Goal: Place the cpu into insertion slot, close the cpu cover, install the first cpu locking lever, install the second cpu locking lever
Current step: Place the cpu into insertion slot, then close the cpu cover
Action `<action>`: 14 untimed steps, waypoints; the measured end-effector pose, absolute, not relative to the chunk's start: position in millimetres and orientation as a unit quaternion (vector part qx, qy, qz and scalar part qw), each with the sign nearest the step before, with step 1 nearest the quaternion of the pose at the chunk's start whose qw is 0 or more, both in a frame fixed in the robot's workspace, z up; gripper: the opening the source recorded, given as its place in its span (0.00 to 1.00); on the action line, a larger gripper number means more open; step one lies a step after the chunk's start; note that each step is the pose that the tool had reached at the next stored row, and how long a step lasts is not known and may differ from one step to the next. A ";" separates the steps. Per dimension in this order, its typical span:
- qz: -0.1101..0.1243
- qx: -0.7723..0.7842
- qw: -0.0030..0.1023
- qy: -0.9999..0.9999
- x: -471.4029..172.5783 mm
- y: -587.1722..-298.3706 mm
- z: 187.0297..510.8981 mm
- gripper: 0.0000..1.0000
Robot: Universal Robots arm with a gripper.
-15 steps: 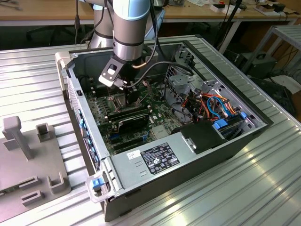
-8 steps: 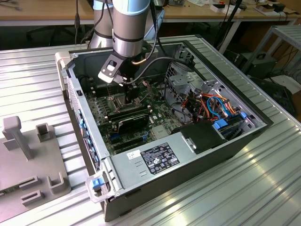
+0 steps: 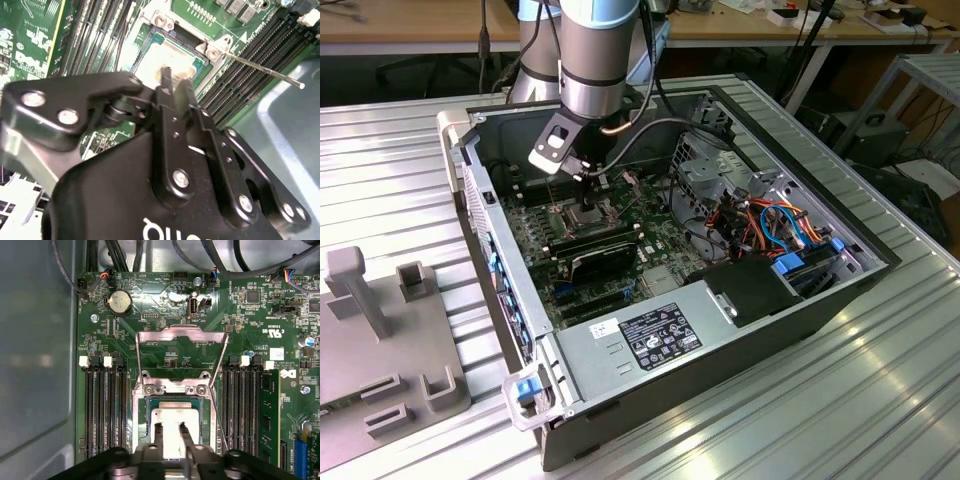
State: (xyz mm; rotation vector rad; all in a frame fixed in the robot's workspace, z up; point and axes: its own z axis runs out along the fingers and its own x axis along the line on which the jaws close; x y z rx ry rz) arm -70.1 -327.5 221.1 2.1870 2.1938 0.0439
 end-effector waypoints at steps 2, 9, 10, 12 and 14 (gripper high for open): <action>0.014 0.706 0.021 0.708 -70.2 -327.5 226.8 0.11; 0.014 0.706 0.021 0.708 -70.1 -327.4 228.2 0.11; 0.014 0.706 0.021 0.708 -70.1 -327.4 228.2 0.11; 0.014 0.706 0.021 0.708 -70.1 -327.4 228.2 0.11; 0.014 0.706 0.021 0.708 -70.1 -327.4 228.2 0.11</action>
